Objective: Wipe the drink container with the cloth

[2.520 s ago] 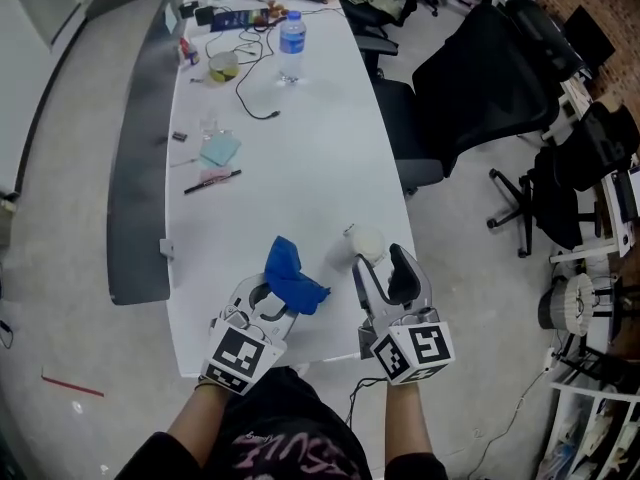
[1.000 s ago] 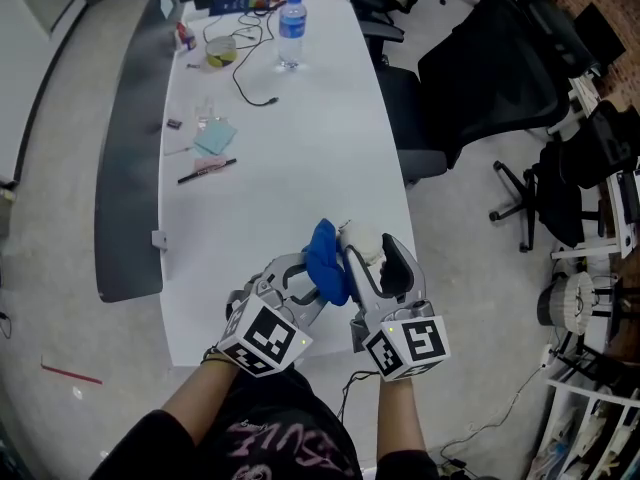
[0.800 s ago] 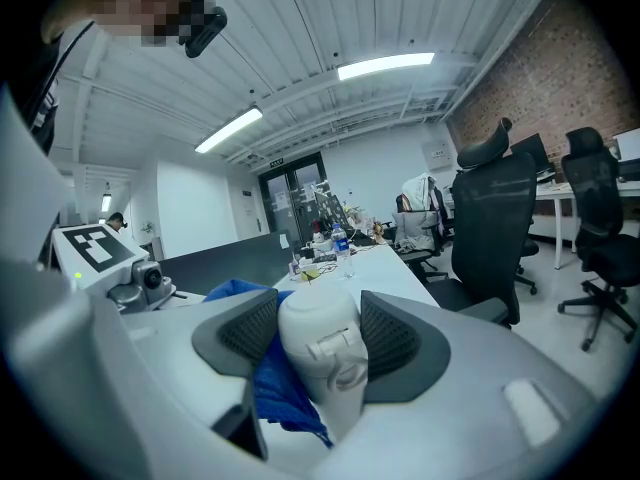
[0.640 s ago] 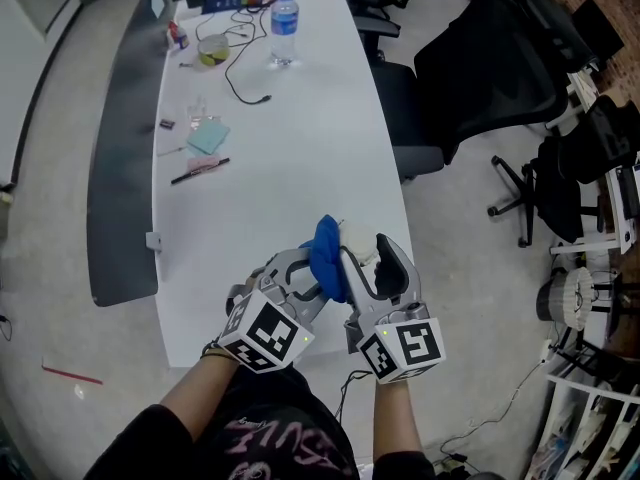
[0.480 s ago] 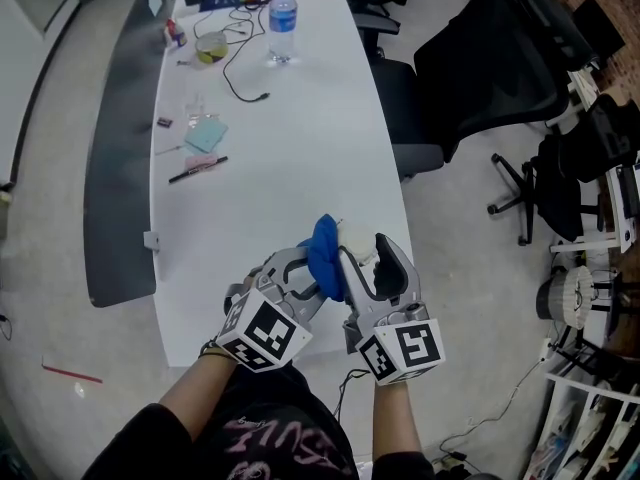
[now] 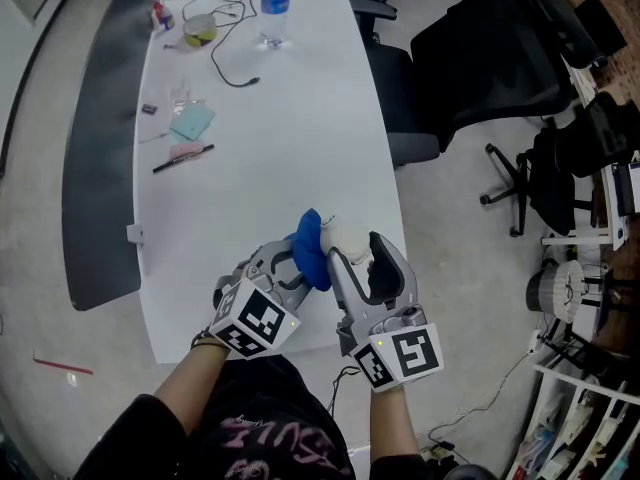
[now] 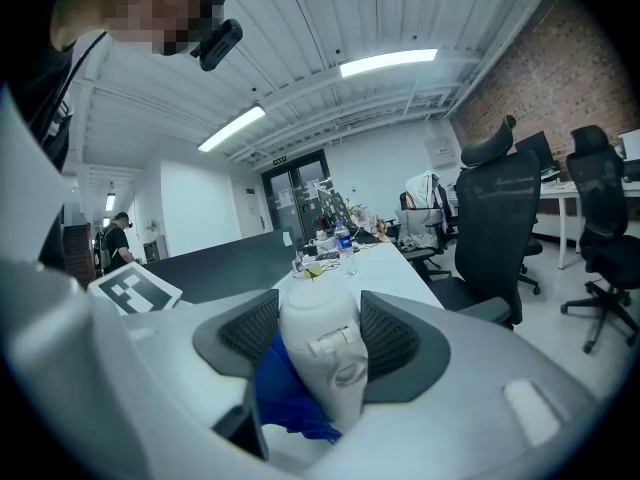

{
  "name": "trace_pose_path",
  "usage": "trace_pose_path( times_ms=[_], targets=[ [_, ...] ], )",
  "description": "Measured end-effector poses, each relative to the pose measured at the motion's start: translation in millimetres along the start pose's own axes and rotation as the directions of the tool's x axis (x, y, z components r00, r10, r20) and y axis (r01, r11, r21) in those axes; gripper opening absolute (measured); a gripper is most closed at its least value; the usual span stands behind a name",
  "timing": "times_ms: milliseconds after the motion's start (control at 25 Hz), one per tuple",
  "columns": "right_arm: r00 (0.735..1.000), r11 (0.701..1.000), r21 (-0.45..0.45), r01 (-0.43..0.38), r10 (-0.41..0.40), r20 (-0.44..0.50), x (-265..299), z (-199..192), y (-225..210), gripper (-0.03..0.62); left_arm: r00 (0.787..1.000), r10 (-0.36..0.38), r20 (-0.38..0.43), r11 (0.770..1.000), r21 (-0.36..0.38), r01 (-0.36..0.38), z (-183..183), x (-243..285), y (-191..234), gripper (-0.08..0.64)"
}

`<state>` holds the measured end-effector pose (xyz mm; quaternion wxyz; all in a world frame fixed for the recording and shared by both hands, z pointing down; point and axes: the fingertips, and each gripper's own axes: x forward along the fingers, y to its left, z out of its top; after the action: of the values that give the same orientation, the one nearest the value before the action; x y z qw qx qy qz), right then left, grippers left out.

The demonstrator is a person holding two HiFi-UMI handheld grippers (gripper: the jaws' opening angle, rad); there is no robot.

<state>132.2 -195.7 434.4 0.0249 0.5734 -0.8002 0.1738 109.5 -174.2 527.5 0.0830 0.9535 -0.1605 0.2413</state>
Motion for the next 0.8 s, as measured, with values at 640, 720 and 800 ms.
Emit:
trace_pose_path(
  times_ms=[640, 720, 800],
  targets=[
    [1.000, 1.000, -0.002, -0.003, 0.003, -0.015, 2.5, -5.6, -3.2, 0.262, 0.998, -0.025, -0.056, 0.997, -0.073, 0.020, -33.5, 18.1, 7.5, 0.109],
    [1.000, 1.000, 0.000, -0.007, 0.007, -0.015, 2.2, -6.0, -3.3, 0.262, 0.999, -0.018, -0.037, 0.997, -0.071, 0.015, -24.2, 9.4, 6.3, 0.109],
    [1.000, 1.000, 0.002, -0.010, 0.010, -0.012, 1.3, -5.8, -3.5, 0.264, 1.000, -0.009, -0.023, 0.998, -0.054, 0.008, -13.6, -0.5, 4.2, 0.109]
  ],
)
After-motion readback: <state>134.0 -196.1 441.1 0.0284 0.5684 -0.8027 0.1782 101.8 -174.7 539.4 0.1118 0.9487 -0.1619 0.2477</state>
